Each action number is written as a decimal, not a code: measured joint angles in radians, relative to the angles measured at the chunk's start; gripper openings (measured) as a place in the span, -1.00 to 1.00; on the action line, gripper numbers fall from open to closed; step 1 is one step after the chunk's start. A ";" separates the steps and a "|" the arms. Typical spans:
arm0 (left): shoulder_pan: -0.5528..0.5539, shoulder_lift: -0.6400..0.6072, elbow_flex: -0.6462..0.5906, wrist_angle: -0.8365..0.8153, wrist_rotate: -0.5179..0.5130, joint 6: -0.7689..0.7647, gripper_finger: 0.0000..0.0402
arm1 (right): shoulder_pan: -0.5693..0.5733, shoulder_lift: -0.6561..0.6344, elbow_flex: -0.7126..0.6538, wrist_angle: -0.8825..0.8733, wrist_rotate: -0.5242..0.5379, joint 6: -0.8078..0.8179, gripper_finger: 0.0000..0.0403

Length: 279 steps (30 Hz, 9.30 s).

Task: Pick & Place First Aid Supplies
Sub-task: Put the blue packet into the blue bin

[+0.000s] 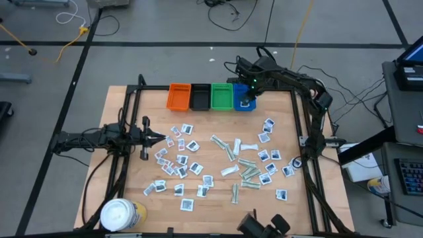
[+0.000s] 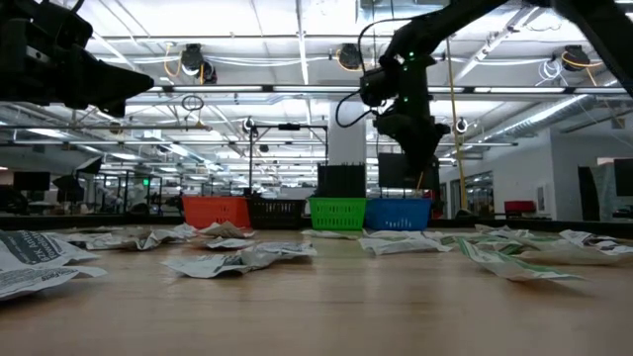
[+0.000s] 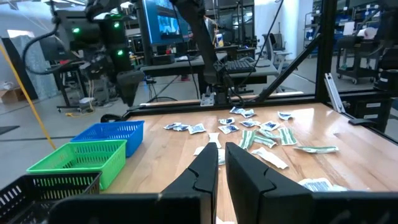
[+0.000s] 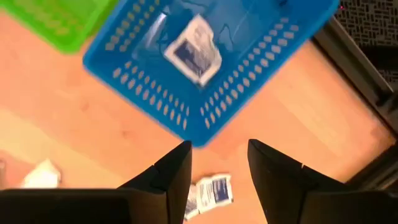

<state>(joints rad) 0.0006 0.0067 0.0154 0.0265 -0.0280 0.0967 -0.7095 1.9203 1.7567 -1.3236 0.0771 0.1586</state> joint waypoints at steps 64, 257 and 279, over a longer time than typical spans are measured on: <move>0.000 0.000 0.000 0.000 0.000 0.000 -0.81 | 0.042 -0.417 -0.968 0.670 0.081 0.200 -0.33; 0.000 0.000 0.000 0.000 0.000 0.000 -0.81 | 0.186 -0.463 -1.028 0.666 -0.025 0.668 -0.96; 0.000 0.000 0.000 0.000 0.000 0.000 -0.81 | 0.180 -0.461 -0.540 0.162 -0.029 0.528 -1.00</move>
<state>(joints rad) 0.0005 0.0067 0.0154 0.0265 -0.0284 0.0964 -0.5298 1.4597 1.2170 -1.1621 0.0480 0.6868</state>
